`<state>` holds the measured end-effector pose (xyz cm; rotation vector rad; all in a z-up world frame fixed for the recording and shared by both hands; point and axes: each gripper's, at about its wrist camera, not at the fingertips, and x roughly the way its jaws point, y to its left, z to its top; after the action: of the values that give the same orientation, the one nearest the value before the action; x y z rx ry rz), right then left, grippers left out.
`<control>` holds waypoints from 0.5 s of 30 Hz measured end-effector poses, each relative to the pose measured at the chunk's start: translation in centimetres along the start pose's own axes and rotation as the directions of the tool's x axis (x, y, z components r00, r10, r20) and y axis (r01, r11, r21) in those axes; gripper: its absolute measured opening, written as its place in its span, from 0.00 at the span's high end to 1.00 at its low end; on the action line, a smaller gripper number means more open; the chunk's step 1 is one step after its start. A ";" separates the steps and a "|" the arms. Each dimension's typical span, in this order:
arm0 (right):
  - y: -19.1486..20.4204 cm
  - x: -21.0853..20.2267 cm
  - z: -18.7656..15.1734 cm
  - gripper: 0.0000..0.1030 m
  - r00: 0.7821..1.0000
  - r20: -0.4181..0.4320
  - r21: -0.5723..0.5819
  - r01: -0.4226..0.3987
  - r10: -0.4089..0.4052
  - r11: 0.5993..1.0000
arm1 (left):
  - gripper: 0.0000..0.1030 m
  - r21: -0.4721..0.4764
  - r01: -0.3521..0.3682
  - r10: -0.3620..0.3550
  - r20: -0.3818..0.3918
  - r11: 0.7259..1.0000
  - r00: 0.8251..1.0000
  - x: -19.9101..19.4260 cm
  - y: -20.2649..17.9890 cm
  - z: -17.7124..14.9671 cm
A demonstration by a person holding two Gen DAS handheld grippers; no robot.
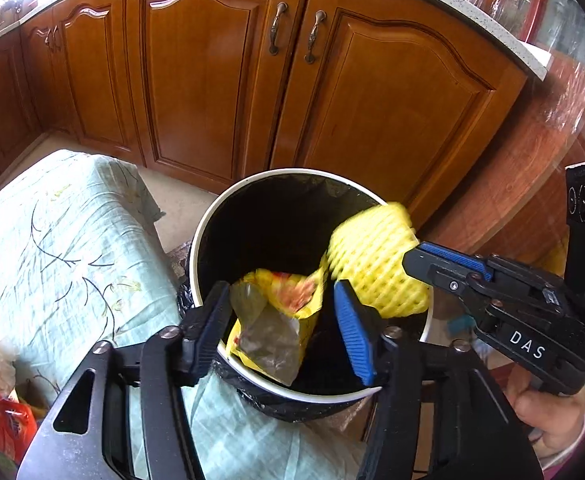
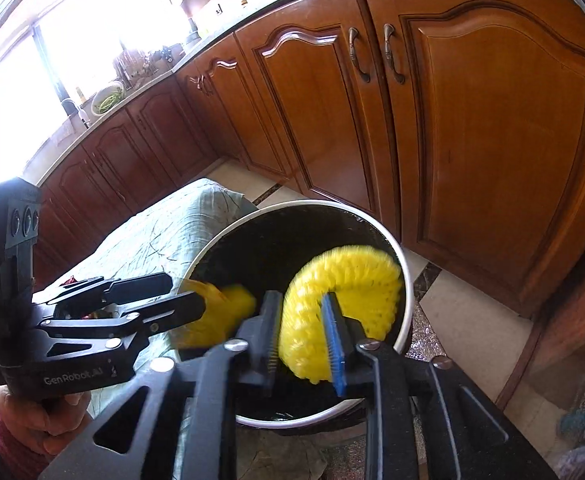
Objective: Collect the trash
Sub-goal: 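Open both tools to drop the snack bag and foam net into the bin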
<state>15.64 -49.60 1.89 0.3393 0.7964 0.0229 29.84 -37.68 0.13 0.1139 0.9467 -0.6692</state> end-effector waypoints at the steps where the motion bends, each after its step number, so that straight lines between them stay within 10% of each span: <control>1: -0.1 -0.1 0.0 0.64 1.000 0.004 0.006 -0.001 0.001 1.000 | 0.38 -0.004 0.002 -0.002 0.001 1.000 1.000 0.0 0.1 0.0; 5: -0.3 -0.7 -0.2 0.59 1.000 0.028 0.027 -0.006 0.006 1.000 | 0.37 -0.014 0.005 -0.005 0.015 1.000 1.000 -0.7 0.5 -0.6; 11: 0.6 -2.2 -1.7 0.12 0.994 0.101 0.068 -0.043 0.036 0.997 | 0.34 -0.075 0.016 -0.009 0.094 0.997 0.995 -4.3 2.3 -3.6; 15: 2.4 -3.1 -3.5 0.08 0.988 0.139 0.078 -0.076 0.065 0.994 | 0.33 -0.116 -0.005 0.022 0.151 0.993 0.988 -7.3 3.6 -7.1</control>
<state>11.21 -46.72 2.55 0.4430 0.6511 0.0328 23.89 -28.63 0.91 -0.0330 0.8352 -0.6002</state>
